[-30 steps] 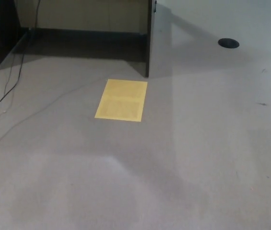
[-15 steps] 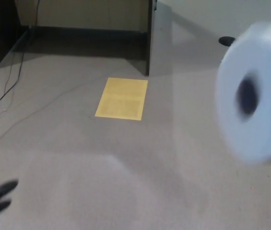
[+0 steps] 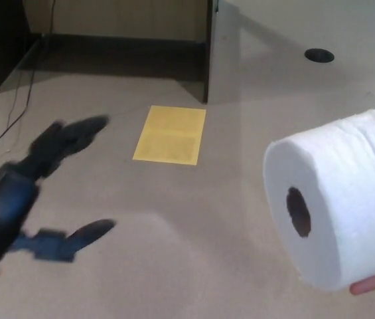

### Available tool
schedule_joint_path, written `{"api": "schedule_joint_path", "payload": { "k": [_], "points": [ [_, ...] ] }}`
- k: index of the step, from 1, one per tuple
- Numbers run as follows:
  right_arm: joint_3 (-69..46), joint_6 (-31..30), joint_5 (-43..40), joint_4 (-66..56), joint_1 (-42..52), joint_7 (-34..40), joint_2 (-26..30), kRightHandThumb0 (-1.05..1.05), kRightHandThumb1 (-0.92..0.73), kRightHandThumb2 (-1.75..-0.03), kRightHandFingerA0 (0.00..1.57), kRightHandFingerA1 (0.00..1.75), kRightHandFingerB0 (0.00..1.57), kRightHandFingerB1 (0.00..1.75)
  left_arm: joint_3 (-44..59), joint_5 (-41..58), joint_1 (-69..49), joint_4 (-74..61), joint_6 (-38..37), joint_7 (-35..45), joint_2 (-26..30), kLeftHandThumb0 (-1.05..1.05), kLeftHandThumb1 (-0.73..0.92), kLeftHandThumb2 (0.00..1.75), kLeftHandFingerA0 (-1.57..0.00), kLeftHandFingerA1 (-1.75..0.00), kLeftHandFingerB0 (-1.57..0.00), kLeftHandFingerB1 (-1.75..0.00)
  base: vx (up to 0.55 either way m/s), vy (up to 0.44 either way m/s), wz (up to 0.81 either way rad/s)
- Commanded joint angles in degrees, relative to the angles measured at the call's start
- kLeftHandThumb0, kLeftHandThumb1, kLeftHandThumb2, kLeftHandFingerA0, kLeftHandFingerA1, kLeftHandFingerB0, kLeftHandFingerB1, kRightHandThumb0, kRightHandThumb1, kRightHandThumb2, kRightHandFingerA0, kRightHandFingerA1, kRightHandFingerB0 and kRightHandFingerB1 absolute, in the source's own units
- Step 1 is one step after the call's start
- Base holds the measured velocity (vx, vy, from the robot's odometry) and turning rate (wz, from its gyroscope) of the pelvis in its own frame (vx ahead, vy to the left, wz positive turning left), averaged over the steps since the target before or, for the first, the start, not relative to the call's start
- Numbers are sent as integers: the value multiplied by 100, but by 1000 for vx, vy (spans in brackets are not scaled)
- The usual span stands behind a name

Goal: A person is holding a toilet paper roll and the robot extends its left hand to grab the roll by inserting its thumb into the gap in the middle and brings its hand down by its side. Then it extends its arm again to hand the toilet paper roll back to the person.

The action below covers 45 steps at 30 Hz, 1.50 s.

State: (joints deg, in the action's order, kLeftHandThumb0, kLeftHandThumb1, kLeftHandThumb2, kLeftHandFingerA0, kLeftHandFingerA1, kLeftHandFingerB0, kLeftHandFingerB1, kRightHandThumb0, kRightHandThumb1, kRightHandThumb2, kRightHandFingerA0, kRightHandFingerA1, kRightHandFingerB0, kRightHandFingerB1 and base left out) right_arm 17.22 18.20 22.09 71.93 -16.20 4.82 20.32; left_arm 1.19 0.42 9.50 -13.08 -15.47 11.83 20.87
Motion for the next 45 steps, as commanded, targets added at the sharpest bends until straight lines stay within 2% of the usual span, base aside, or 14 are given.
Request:
{"api": "schedule_joint_path", "payload": {
  "k": [1, 7, 8, 9, 10, 11, 19, 24, 25, 26, 27, 28, 29, 45],
  "points": [
    [-79, 27, 2, 74, -49, -13, 106, -34, -66, -60, 70, 59, 54, 41, -608, 25, 553, -829, 1032, 381, -136, -24, 23, 80, -1, -48, 0, -48, 0, 0, 0],
    [-7, -55, 80, 98, -24, 6, 84, -34, -67, -60, 71, 54, 54, 41, -1048, -199, 756, -1254, 1461, 372, -335, -26, 23, 80, -1, -49, 0, -48, 0, 0, 0],
    [12, 18, 102, 89, 2, 54, 84, -33, -66, -60, 74, 63, 56, 42, -1156, -155, 859, -1293, 1614, 401, -405, -25, 25, 81, 0, -49, 0, -48, 0, 0, 0],
    [26, 52, 116, 85, 20, 75, 83, -33, -66, -60, 74, 63, 56, 42, -1204, -137, 885, -1349, 1722, 407, -430, -25, 25, 81, 0, -49, 0, -48, 0, 0, 0],
    [47, 27, 137, 83, 11, 78, 76, -39, -53, -86, 69, 72, 50, 56, -1259, -187, 958, -1327, 1705, 416, -449, -25, 25, 81, 0, -48, 0, -48, 0, 0, 0],
    [27, 14, 110, 78, 1, 43, 72, -34, -66, -60, 71, 62, 56, 42, -1346, -258, 1084, -1317, 1742, 404, -505, -27, 24, 81, 0, -48, 0, -48, 0, 0, 0],
    [-6, -57, 84, 76, -74, -13, 72, -34, -65, -60, 73, 59, 58, 42, -1758, -644, 1636, -1248, 1965, 285, -930, -26, 23, 81, 0, -48, 0, -48, 0, 0, 0],
    [-40, -72, 51, 65, -100, -52, 63, -34, -66, -60, 74, 62, 58, 43, -1864, -911, 1897, -1292, 2254, 183, -1171, -25, 24, 81, 0, -48, 0, -48, 0, 0, 0],
    [-30, -80, 69, 65, -117, -30, 60, -34, -66, -60, 74, 61, 58, 43, -1872, -956, 1976, -1261, 2244, 155, -1234, -49, 38, 61, -17, -38, -8, -31, 0, 0, 0],
    [-31, -68, 72, 63, -130, -22, 62, -34, -65, -60, 73, 60, 58, 43, -1879, -986, 2044, -1251, 2281, 147, -1283, -49, 36, 63, -16, -39, -7, -31, 0, 0, 0],
    [-40, -43, 61, 53, -138, -34, 71, -34, -65, -60, 72, 59, 58, 43, -1888, -1006, 2122, -1234, 2319, 142, -1341, -26, 26, 82, -1, -48, 0, -48, 0, 0, 0],
    [-45, -29, 54, 41, -141, -48, 79, -34, -65, -60, 72, 59, 58, 43, -1894, -1024, 2176, -1205, 2314, 135, -1396, -26, 26, 82, -1, -48, 0, -48, 0, 0, 0],
    [-28, -29, 77, 37, -140, -23, 83, -34, -66, -60, 74, 60, 59, 43, -1919, -1070, 2215, -1209, 2362, 122, -1436, -49, 38, 61, -18, -38, -9, -31, 0, 0, 0],
    [-8, -23, 90, 18, -119, -88, 75, -34, -67, -60, 75, 65, 60, 44, -2178, -1447, 2194, -1181, 2430, 95, -1859, -51, 38, 62, -24, -40, -13, -33, 0, 0, 0]
  ]
}}
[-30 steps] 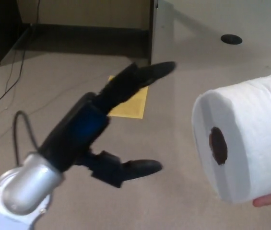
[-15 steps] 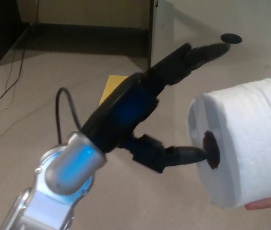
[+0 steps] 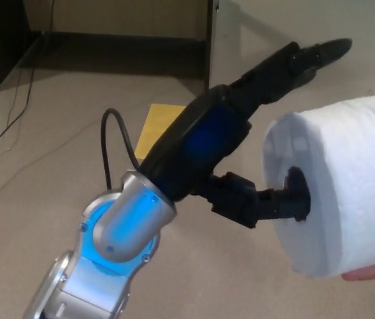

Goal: A person is holding a toilet paper roll and the robot extends its left hand to grab the roll by inserting its thumb into the gap in the middle and brings its hand down by its side. Then it extends its arm again to hand the toilet paper roll back to the person.

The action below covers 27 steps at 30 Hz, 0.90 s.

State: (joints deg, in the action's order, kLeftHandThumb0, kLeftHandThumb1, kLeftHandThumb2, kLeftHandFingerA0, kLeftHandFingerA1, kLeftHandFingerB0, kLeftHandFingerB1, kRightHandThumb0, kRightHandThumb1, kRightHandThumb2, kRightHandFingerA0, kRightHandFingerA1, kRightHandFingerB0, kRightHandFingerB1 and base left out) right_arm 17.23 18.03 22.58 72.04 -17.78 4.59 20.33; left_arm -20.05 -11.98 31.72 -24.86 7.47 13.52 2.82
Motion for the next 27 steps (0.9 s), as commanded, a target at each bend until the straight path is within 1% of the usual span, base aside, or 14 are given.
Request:
{"api": "schedule_joint_path", "payload": {
  "k": [1, 5, 7, 8, 14, 19, 20, 21, 22, 23, 24, 25, 26, 27],
  "points": [
    [18, -27, 73, 5, 41, -39, 75, -35, -67, -60, 75, 65, 61, 43, -62, -186, -79, 45, 27, -83, -65, -51, 38, 63, -24, -41, -13, -33, 0, 0, 0],
    [-17, -13, 34, 10, 54, -52, 68, -34, -66, -60, 75, 62, 61, 44, -63, -103, -230, 86, -30, -53, -111, -49, 37, 62, -25, -40, -15, -33, 0, 0, 0],
    [2, -17, 62, 22, 35, -8, 66, -34, -65, -60, 77, 64, 62, 44, -59, -152, -295, 128, -59, -53, -63, -50, 38, 63, -27, -42, -16, -34, 0, 0, 0],
    [11, -17, 77, 24, 19, -2, 84, -34, -65, -59, 76, 68, 63, 44, -53, -173, -268, 131, -11, -46, -65, -50, 38, 63, -27, -42, -17, -34, 0, 0, 0],
    [-19, -4, 45, 13, 4, -37, 85, -36, -66, -60, 76, 66, 62, 44, -60, -258, -126, 219, -27, -60, -104, -49, 38, 63, -26, -41, -17, -34, 0, 0, 0],
    [-64, 3, 5, -6, -6, -48, 64, -34, -66, -59, 78, 68, 63, 45, -215, -372, 148, 234, 125, -27, -248, -49, 40, 64, -35, -43, -19, -35, 0, 0, 0],
    [-65, -7, 9, -10, -24, -44, 61, -34, -65, -59, 77, 66, 62, 45, -232, -293, 175, 283, 145, -35, -340, -37, 50, 55, -45, -39, -25, -30, 0, 0, 0],
    [-65, -20, 12, -16, -48, -50, 62, -34, -66, -59, 77, 66, 62, 45, -235, -196, 191, 370, 68, -37, -420, -33, 57, 58, -55, -43, -28, -31, 0, 0, 0],
    [-73, -12, 6, -16, -61, -50, 62, -33, -65, -59, 78, 67, 62, 45, -241, -133, 217, 454, -42, 24, -428, -28, 72, 62, -87, -51, -38, -33, 0, 0, 0],
    [-72, -11, 11, -14, -71, -46, 69, -34, -65, -59, 78, 66, 63, 44, -240, -73, 231, 500, -92, 87, -435, -22, 77, 64, -101, -53, -50, -36, 0, 0, 0],
    [-66, -15, 24, -12, -79, -41, 78, -34, -65, -59, 78, 66, 63, 44, -235, -14, 238, 520, -103, 140, -443, -22, 77, 64, -101, -53, -50, -36, 0, 0, 0],
    [-60, 6, 35, -18, -96, -32, 91, -34, -65, -59, 78, 65, 63, 45, -249, -26, 302, 482, 55, 269, -382, -15, 77, 63, -116, -56, -65, -40, 0, 0, 0],
    [-64, 41, 32, -18, -94, -29, 93, -33, -65, -59, 78, 67, 62, 45, -263, -61, 297, 475, 70, 267, -374, -12, 77, 63, -123, -59, -73, -43, 0, 0, 0],
    [-55, 36, 43, -9, -125, -21, 89, -34, -65, -59, 79, 68, 63, 45, -291, -176, 313, 444, 132, 276, -319, -9, 77, 65, -123, -75, -80, -48, 0, 0, 0]
  ]
}}
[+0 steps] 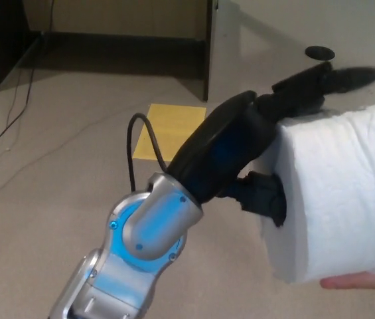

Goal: A person is holding a toilet paper roll and the robot extends its left hand to grab the roll by inserting its thumb into the gap in the middle and brings its hand down by its side. Then it extends its arm again to hand the toilet paper roll back to the person.

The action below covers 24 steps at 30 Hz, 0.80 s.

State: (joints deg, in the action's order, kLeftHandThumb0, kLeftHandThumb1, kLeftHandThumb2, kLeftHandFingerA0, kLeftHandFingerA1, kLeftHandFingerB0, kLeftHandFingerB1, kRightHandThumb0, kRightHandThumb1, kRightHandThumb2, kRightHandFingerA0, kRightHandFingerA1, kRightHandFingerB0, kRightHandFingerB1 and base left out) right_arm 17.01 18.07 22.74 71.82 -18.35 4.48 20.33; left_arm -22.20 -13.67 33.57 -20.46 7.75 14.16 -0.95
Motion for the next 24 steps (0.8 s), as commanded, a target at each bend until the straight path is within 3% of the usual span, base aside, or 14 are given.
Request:
{"api": "schedule_joint_path", "payload": {
  "k": [1, 2, 4, 7, 10, 16, 21, 22, 24],
  "points": [
    [-24, 25, 37, 23, -78, -17, 89, -34, -65, -59, 78, 69, 63, 45, -88, -23, 120, 4, 112, 208, 59, -7, 75, 68, -121, -84, -87, -55, 0, 0, 0],
    [-20, 24, 41, 27, -81, -21, 89, -34, -65, -59, 78, 69, 63, 45, -91, -25, 116, 4, 115, 208, 57, -7, 75, 68, -121, -84, -87, -55, 0, 0, 0],
    [5, -42, 62, 27, -106, -64, 90, -34, -66, -60, 77, 67, 63, 44, -114, -83, 33, 96, 10, 102, 37, -2, 74, 73, -113, -103, -88, -85, 0, 0, 0],
    [17, 45, 66, 16, -69, -58, 97, -33, -66, -59, 78, 69, 64, 45, -153, -234, -50, 49, 118, 28, 45, -5, 74, 83, -89, -141, -77, -110, 0, 0, 0],
    [7, -13, 53, 23, -83, -76, 80, -34, -66, -60, 78, 66, 63, 44, -121, -227, -83, 139, -16, -6, 54, -6, 74, 83, -86, -147, -71, -122, 0, 0, 0],
    [42, 52, 99, 46, 11, -24, 80, -34, -66, -60, 78, 66, 63, 45, -96, -215, -304, 79, -144, -16, 151, -8, 73, 82, -86, -148, -72, -122, 0, 0, 0],
    [31, 64, 71, 18, 85, -36, 49, -33, -65, -59, 79, 68, 64, 46, 153, 2, -719, -81, -36, -7, 218, -9, 70, 83, -98, -139, -80, -112, 0, 0, 0],
    [47, 32, 91, 25, 77, -7, 36, -33, -65, -59, 79, 67, 64, 45, 264, 73, -789, -90, -129, 35, 295, -10, 68, 90, -94, -143, -77, -117, 0, 0, 0],
    [61, 14, 105, 22, 75, -2, 37, -34, -65, -60, 79, 63, 63, 45, 547, 248, -968, -6, -477, 66, 467, -8, 68, 93, -99, -135, -79, -111, 0, 0, 0]
  ]
}}
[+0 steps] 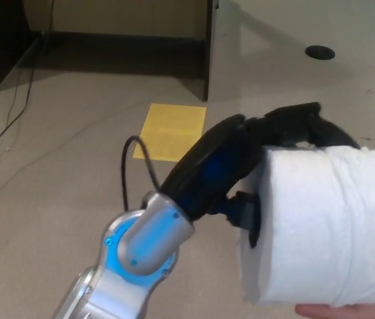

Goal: A person is holding a toilet paper roll and the robot extends its left hand to grab the roll by inserting its thumb into the gap in the middle and brings its hand down by its side. Then it extends its arm again to hand the toilet paper roll back to the person.

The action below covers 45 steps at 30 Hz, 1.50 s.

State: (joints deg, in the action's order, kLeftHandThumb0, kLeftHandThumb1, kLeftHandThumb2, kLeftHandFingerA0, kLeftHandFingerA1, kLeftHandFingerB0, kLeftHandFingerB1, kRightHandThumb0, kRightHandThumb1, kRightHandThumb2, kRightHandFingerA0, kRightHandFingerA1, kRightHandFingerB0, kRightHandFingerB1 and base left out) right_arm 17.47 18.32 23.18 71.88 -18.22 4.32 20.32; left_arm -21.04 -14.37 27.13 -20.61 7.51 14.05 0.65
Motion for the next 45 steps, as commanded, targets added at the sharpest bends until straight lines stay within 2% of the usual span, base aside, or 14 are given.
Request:
{"api": "schedule_joint_path", "payload": {
  "k": [1, 4, 7, 10, 11, 16, 19, 22, 25, 31, 33, 34, 40, 45],
  "points": [
    [17, -5, 62, 12, 64, 15, 39, -34, -65, -60, 79, 63, 63, 45, 582, 451, -427, 59, -614, 93, 370, -8, 68, 93, -99, -135, -79, -111, 0, 0, 0],
    [-37, -68, 7, 37, -158, -102, 31, -34, -66, -60, 78, 64, 62, 45, 978, 549, -479, 138, -691, 51, 523, -10, 73, 82, -104, -133, -80, -111, 0, 0, 0],
    [-5, -24, 43, 34, 10, -64, 58, -34, -66, -60, 78, 65, 62, 45, 1414, 987, -1056, 16, -856, 228, 709, -2, 76, 89, -96, -133, -75, -112, 0, 0, 0],
    [38, 64, 94, 43, 30, 14, 71, -34, -66, -59, 78, 67, 66, 46, 1812, 1129, -1538, -160, -714, 218, 849, -8, 69, 94, -98, -137, -79, -114, 0, 0, 0],
    [-1, -2, 43, 48, -46, -56, 39, -34, -65, -59, 78, 67, 65, 46, 2265, 1366, -1938, 20, -922, 260, 994, -2, 73, 89, -98, -131, -79, -119, 0, 0, 0],
    [-4, -78, 58, 64, -205, -78, 66, -35, -66, -60, 81, 69, 62, 45, 2868, 1493, -2311, 578, -1163, 213, 1139, 1, 80, 79, -105, -133, -77, -117, 0, 0, 0],
    [39, -43, 94, 68, -114, -50, 65, -35, -66, -60, 80, 68, 63, 45, 3209, 1329, -2693, 1304, -1763, 87, 1320, 2, 75, 84, -101, -134, -76, -118, 0, 0, 0],
    [31, -47, 85, 93, -167, -43, 56, -35, -67, -59, 79, 66, 63, 45, 3573, 1219, -2846, 2489, -2404, -161, 1490, 2, 80, 82, -101, -141, -78, -116, 0, 0, 0],
    [13, -20, 63, 82, -87, -37, 77, -35, -66, -59, 79, 66, 64, 45, 3807, 1377, -3020, 3181, -2442, -189, 1464, -1, 79, 82, -100, -141, -76, -119, 0, 0, 0],
    [30, -46, 77, 97, -43, 4, 33, -34, -65, -60, 77, 64, 62, 44, 4045, 1226, -3067, 5256, -2924, -445, 1668, -3, 81, 84, -94, -156, -72, -127, 0, 0, 0],
    [24, 11, 69, 82, 1, 30, 40, -34, -65, -59, 78, 72, 64, 46, 4045, 1183, -2974, 6041, -3132, -528, 1762, -1, 83, 78, -92, -156, -73, -125, 0, 0, 0],
    [23, 14, 70, 84, -1, 31, 42, -36, -63, -60, 79, 76, 63, 46, 4048, 1189, -2952, 6213, -3134, -530, 1778, -1, 83, 80, -91, -156, -72, -124, 0, 0, 0],
    [13, -127, 71, 110, -241, -38, 36, -34, -65, -59, 80, 68, 63, 44, 3915, 1044, -2646, 7103, -2972, -819, 1927, -3, 89, 66, -84, -160, -69, -130, 0, 0, 0],
    [-6, -61, 53, 116, -209, -38, 80, -36, -66, -59, 78, 69, 63, 45, 3908, 1152, -2435, 7717, -2954, -857, 1971, -13, 83, 69, -80, -153, -68, -123, 0, 0, 0]
  ]
}}
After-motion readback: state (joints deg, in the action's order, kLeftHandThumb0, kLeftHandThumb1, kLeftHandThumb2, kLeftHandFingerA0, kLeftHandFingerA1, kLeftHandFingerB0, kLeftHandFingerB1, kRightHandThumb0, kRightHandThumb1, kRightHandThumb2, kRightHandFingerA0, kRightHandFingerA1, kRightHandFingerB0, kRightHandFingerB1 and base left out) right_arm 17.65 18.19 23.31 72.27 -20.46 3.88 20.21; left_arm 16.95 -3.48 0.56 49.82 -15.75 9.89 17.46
